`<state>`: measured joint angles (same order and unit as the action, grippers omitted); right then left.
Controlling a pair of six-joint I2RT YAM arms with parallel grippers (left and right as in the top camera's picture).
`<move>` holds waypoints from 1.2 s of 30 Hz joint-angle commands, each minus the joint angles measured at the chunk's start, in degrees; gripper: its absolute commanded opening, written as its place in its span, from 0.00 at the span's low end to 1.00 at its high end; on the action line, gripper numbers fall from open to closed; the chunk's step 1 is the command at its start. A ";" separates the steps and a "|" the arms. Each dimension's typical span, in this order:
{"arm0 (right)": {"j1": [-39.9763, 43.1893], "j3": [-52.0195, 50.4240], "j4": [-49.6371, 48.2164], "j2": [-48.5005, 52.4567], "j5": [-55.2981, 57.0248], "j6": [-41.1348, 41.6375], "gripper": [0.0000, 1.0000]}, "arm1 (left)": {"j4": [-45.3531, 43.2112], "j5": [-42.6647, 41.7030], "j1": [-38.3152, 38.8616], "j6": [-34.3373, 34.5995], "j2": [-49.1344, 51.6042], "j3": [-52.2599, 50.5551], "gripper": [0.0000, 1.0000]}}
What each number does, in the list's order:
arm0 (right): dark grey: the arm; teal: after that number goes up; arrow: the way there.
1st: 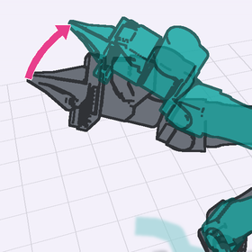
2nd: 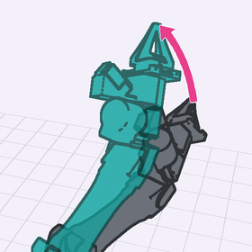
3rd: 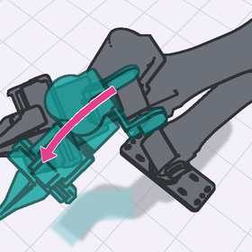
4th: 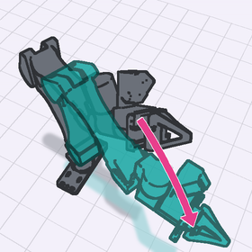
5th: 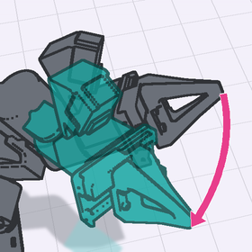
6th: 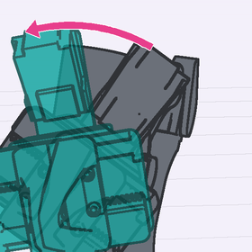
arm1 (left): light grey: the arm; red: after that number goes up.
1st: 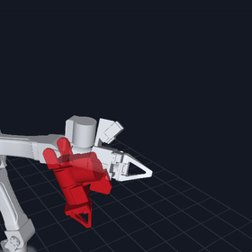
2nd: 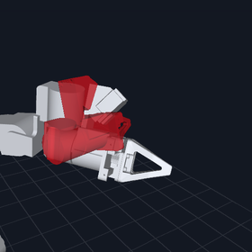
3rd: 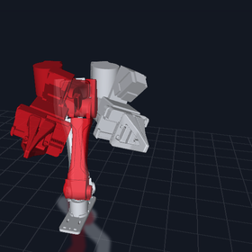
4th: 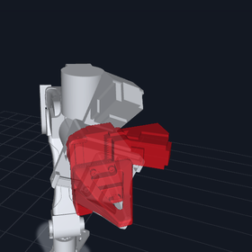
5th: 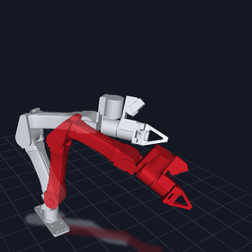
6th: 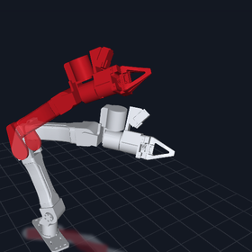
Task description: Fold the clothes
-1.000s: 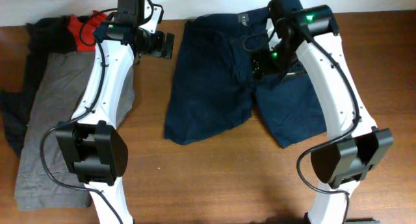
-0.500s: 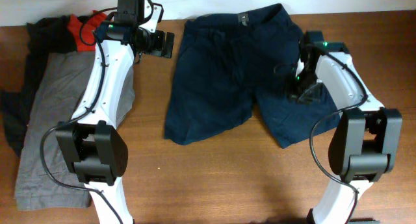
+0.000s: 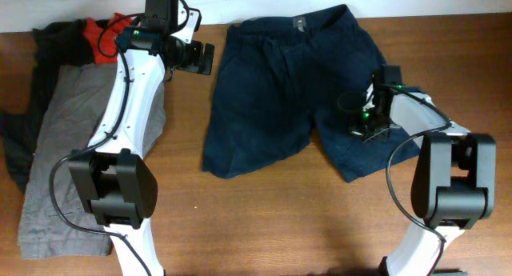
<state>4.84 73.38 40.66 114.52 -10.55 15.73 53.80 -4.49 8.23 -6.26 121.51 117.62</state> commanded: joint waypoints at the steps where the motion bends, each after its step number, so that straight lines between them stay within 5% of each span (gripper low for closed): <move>1: 5.88 -3.85 -2.01 5.16 7.82 0.72 0.04 | 0.26 -0.26 -0.04 -0.74 0.55 -0.22 0.99; 11: 22.71 -1.97 -14.10 6.64 7.58 -4.00 0.04 | 0.24 -0.46 -0.02 -0.74 0.55 -0.22 0.99; 19: 25.09 23.67 5.14 6.60 -0.74 -6.54 0.06 | -1.53 -3.72 0.74 -0.70 0.55 -0.22 0.99; 23: 19.15 50.14 27.65 6.60 -5.79 -9.86 0.30 | -5.07 -5.66 0.81 -1.09 0.59 -0.22 0.99; 28: 12.20 61.09 38.12 6.60 -5.33 -12.35 0.57 | -14.86 -8.85 3.08 -3.76 2.34 -0.22 0.99; 36: 7.19 61.66 40.59 6.62 -5.33 -12.35 0.63 | -26.18 -8.74 8.15 -4.63 9.88 -0.20 0.99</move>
<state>13.10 134.23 81.01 121.67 -15.59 4.01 29.58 -12.03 14.33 -9.28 126.50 117.54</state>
